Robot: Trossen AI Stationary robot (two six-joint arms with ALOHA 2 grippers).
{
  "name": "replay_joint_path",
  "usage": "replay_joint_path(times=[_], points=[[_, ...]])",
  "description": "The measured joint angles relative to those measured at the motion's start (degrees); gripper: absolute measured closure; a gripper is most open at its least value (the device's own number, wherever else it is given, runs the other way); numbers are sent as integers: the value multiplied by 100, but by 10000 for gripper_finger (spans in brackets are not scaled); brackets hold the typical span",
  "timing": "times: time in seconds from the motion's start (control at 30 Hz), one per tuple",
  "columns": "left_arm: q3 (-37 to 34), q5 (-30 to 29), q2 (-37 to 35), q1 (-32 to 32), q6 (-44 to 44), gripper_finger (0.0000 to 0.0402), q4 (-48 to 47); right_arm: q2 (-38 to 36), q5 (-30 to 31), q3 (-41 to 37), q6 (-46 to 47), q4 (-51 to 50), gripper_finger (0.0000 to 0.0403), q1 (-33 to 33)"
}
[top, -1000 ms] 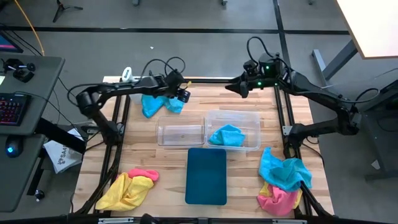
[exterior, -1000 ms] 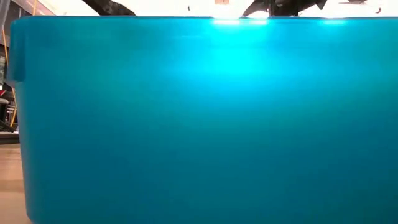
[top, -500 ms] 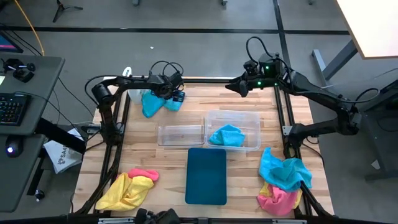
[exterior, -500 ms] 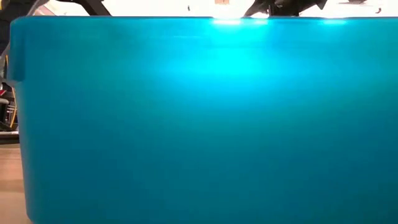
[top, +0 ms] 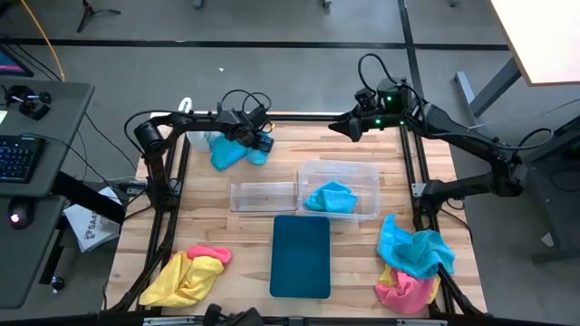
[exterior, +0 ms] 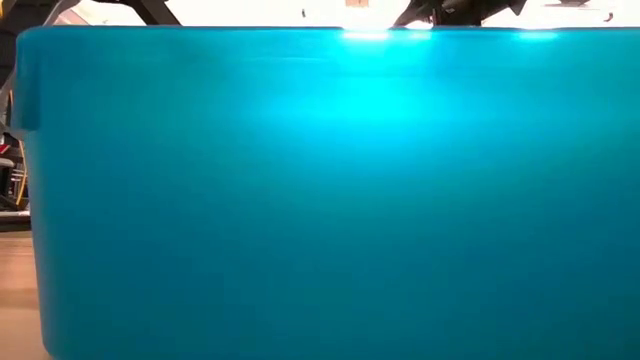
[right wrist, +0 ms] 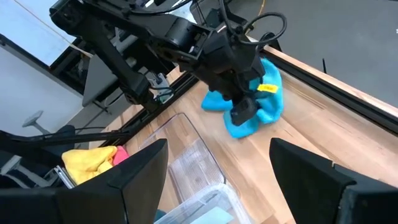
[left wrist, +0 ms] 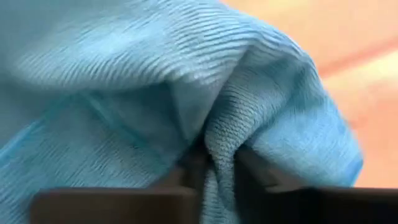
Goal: Sort microfiber towel by color & place in baskets
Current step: Put the top blue microfiber towel into the white bin
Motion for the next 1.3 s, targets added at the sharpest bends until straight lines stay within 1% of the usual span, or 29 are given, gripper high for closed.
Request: replay_joint_path(times=[0.03,0.13,0.27,0.37,0.43,0.53,0.6,0.7,0.83,0.93,1.17,1.23,1.3], points=[[-20,50,-104,2,-7,384,-6,0,2,0,-12,0,128,0],[-12,71,-631,19,-21,386,287,0,-7,0,-8,0,128,0],[-5,117,-1611,-57,39,397,763,0,-94,0,-7,18,128,0],[0,394,-2434,-274,75,398,1517,-34,-135,0,-12,151,128,0],[18,529,-2883,-454,-57,400,2086,-110,-146,0,-57,380,128,0],[20,579,-3335,-731,-565,400,2743,-284,-164,0,-154,810,128,-50],[165,572,-3475,-980,-646,401,2997,-415,-152,0,-167,1127,128,-112],[545,723,-3443,-1418,-470,401,3127,-640,-69,0,-179,1523,128,-282],[1018,1354,-3028,-1946,-138,401,3604,-936,89,0,-181,1825,128,-533],[1449,1746,-2533,-2201,-60,401,4019,-1130,304,0,-209,1862,128,-677],[2480,2381,-1072,-2511,-69,401,4234,-1457,378,0,-411,1862,128,-836],[2573,2658,-811,-2642,-152,401,4231,-1518,412,0,-543,1860,128,-871],[2575,2719,-593,-2796,-341,401,4183,-1572,579,0,-622,1858,128,-874]])
